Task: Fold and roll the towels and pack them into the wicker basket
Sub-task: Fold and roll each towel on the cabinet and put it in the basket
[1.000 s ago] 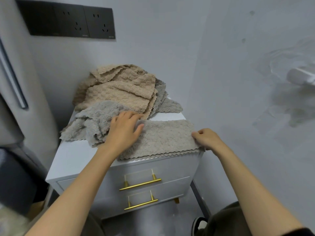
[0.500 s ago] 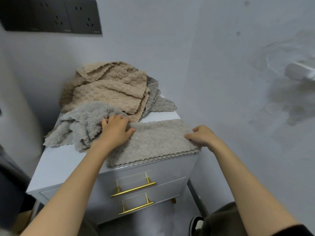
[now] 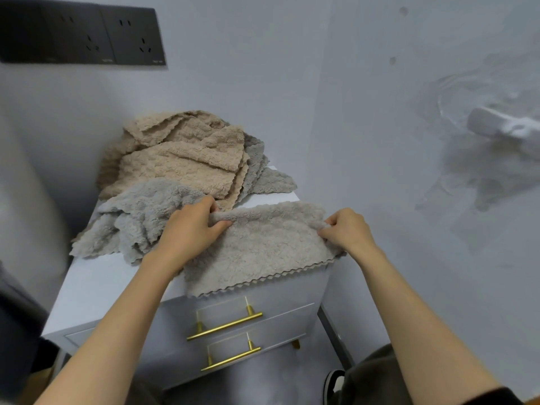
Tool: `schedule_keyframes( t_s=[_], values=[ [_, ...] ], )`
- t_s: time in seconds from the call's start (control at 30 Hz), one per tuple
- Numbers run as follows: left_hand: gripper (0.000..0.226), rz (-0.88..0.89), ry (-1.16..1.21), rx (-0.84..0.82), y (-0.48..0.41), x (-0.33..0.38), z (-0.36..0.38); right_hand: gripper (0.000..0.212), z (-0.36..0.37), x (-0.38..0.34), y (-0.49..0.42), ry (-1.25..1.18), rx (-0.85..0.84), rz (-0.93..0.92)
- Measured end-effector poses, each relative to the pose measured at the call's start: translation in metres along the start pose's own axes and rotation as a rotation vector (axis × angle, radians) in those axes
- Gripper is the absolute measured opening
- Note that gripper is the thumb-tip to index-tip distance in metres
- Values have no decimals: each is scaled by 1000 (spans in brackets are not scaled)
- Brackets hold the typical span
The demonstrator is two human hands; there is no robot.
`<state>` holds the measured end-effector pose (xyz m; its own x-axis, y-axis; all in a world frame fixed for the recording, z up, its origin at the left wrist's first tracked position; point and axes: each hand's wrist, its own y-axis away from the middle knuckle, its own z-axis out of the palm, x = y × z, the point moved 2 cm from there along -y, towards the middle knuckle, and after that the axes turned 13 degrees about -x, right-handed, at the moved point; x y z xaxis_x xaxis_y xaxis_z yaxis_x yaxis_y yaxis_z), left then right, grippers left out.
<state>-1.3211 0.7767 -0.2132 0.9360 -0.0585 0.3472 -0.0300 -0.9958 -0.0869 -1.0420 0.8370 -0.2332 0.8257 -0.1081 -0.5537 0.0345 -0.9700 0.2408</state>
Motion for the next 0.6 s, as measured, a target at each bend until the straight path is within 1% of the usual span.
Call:
schedule_keyframes(
  t_s=[0.07, 0.1, 0.17, 0.27, 0.3, 0.37, 0.43, 0.47, 0.53, 0.6],
  values=[
    [32, 13, 44, -1, 4, 2, -4, 10, -9, -3, 2, 30, 57, 0],
    [33, 20, 62, -4, 6, 4, -5, 8, -14, -5, 2, 52, 99, -7],
    [35, 33, 133, -23, 8, 7, -5, 13, -21, -11, 1, 64, 166, -33],
    [35, -6, 333, -154, 7, 10, -2, 21, -25, -20, -7, -18, 245, -84],
    [36, -37, 419, -223, 7, 11, 0, 22, -25, -24, -10, -84, 264, -103],
    [35, -116, 572, -371, 7, 13, 4, 23, -25, -33, -16, -321, 264, -152],
    [35, -193, 650, -465, 5, 14, 9, 24, -23, -43, -24, -589, 239, -188],
    [36, -219, 684, -497, 5, 15, 12, 24, -22, -48, -30, -681, 235, -198],
    [37, -257, 803, -551, 3, 20, 18, 27, -21, -58, -42, -760, 214, -222],
    [42, -301, 1017, -603, 3, 26, 25, 32, -17, -67, -55, -740, 161, -271]
  ],
)
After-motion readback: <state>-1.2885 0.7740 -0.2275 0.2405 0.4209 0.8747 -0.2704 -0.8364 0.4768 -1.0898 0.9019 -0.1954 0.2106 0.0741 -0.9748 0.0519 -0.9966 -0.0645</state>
